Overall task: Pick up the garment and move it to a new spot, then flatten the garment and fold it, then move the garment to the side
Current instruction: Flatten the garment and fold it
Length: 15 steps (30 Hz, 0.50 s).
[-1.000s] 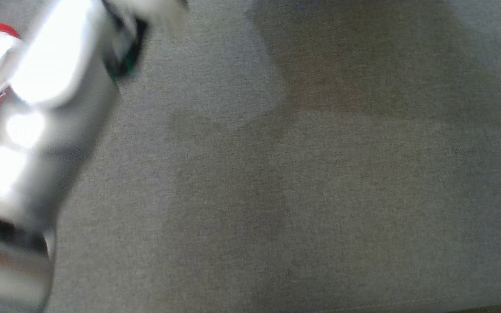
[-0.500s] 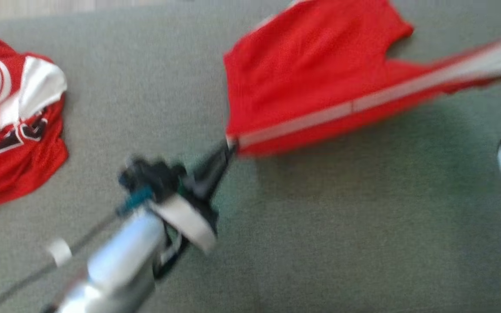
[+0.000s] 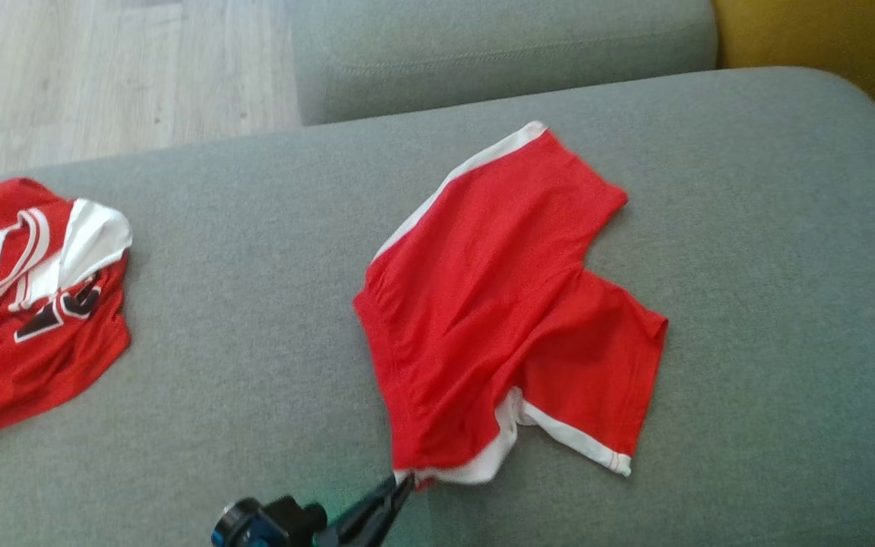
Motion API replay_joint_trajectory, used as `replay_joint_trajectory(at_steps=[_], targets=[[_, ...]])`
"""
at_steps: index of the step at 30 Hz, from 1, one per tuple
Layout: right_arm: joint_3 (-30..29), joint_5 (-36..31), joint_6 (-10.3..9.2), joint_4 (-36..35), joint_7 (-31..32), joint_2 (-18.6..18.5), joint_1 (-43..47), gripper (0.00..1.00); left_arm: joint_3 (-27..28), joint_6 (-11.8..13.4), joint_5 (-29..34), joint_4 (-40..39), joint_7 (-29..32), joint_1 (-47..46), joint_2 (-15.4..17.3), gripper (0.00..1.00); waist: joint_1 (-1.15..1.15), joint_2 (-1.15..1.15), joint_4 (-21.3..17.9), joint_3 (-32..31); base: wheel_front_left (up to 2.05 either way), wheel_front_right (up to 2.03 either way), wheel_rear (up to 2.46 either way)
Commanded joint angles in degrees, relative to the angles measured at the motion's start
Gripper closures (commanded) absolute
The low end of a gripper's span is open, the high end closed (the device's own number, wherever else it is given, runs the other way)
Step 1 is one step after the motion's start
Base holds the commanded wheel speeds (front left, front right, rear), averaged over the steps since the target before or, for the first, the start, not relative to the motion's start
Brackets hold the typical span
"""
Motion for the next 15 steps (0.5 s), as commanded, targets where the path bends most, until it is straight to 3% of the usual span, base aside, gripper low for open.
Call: replay_joint_trajectory(at_steps=[1,6,10,11,13,15], targets=[[-0.7,-0.5,0.37,-4.1,1.0,-1.1,0.2,1.00,1.2,0.1,0.3,-2.7,0.2,-1.4,1.9,1.00,0.02,0.00,0.0,-0.4,0.00,0.00,0.00],[-4.3,-1.2,0.37,-9.5,4.2,1.8,3.5,1.00,-0.1,0.1,-0.2,-7.7,2.9,-0.7,3.7,1.00,0.02,0.00,1.9,0.8,0.00,0.00,0.00],[-3.0,-2.1,0.37,-9.9,6.3,3.7,3.7,1.00,0.7,0.2,-0.4,-9.1,3.1,-2.8,3.3,1.00,0.02,0.00,3.8,2.5,0.00,0.00,0.00],[-2.3,-2.4,0.37,-9.6,6.9,4.1,3.5,0.73,1.1,0.2,-0.5,-9.1,2.8,-3.4,3.0,1.00,0.02,0.00,4.1,2.9,0.00,0.00,0.00],[-0.2,-2.8,0.37,-9.0,7.9,4.5,3.0,0.00,2.2,0.4,-0.7,-8.9,2.1,-4.8,2.5,1.00,0.02,0.00,4.6,3.7,0.00,0.00,0.00],[2.1,-3.2,0.37,-8.1,8.7,4.6,2.4,0.00,3.3,0.5,-0.3,-8.2,1.6,-6.4,2.3,1.00,0.02,0.00,4.9,4.4,0.00,0.00,0.00]])
